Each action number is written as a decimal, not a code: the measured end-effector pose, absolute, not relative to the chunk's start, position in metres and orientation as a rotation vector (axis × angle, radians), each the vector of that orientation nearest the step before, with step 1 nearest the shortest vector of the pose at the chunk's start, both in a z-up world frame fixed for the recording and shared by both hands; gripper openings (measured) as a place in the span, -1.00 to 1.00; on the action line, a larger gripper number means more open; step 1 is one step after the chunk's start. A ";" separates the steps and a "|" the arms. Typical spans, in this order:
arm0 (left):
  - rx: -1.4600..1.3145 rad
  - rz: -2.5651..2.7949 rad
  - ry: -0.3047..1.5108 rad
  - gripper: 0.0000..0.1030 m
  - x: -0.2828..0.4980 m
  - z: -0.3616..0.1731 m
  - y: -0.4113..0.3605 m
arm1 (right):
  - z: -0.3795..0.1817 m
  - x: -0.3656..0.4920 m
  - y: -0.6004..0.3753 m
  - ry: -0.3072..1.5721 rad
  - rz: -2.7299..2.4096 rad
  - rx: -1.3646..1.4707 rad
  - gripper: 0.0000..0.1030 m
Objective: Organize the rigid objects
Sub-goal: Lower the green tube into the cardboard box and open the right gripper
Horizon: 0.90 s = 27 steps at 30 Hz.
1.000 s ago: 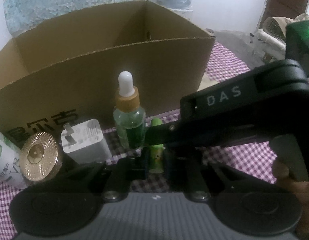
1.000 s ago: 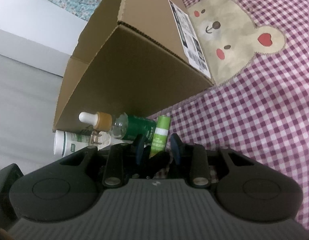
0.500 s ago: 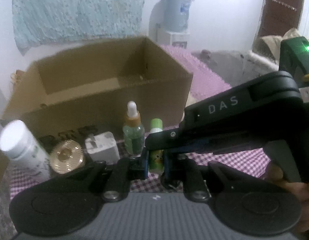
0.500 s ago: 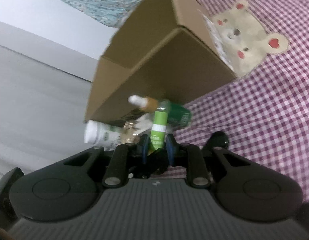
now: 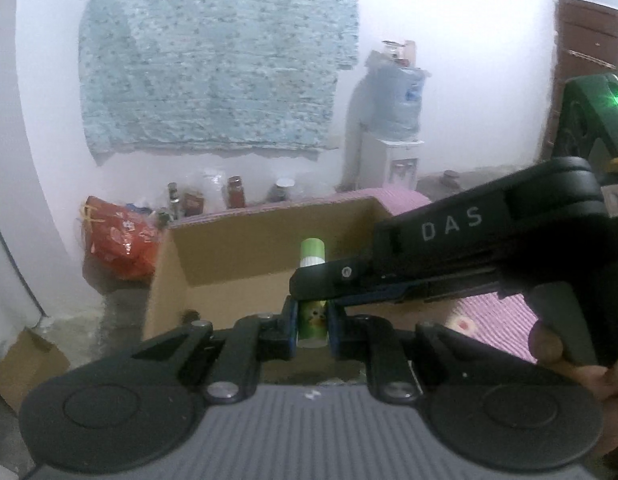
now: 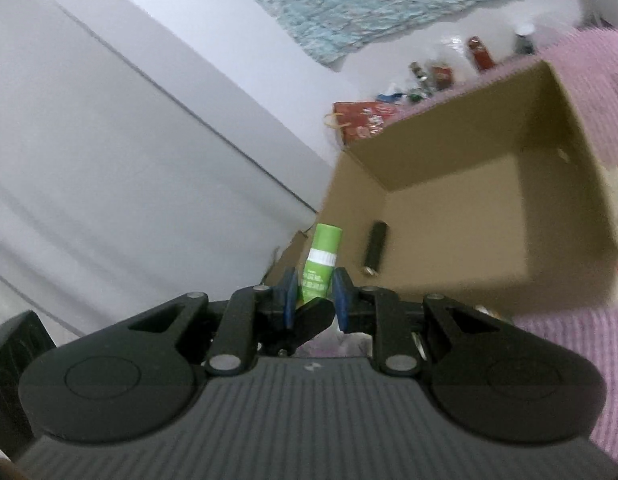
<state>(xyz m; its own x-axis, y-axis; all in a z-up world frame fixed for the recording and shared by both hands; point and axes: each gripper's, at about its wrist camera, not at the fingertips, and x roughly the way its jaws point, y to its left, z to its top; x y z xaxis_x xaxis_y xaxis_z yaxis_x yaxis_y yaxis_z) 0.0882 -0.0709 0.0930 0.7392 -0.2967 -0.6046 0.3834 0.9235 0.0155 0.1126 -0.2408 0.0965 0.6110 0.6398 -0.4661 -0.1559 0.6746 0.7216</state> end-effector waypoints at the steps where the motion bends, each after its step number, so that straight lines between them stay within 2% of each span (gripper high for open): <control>1: 0.140 -0.367 0.656 -0.69 0.100 0.094 -0.068 | 0.099 0.126 -0.238 0.800 0.507 0.687 -0.65; 6: 0.127 -0.335 0.788 -0.69 0.178 0.082 -0.053 | 0.088 0.206 -0.222 0.929 0.501 0.688 -0.65; 14: 0.124 -0.280 0.980 -0.69 0.269 0.039 -0.040 | 0.028 0.307 -0.214 1.155 0.433 0.799 -0.65; 24: 0.250 -0.167 1.051 -0.68 0.302 0.006 -0.049 | -0.014 0.355 -0.195 1.240 0.402 0.778 -0.63; 27: 0.264 -0.159 1.041 -0.61 0.301 0.008 -0.052 | -0.019 0.355 -0.196 1.233 0.398 0.781 -0.60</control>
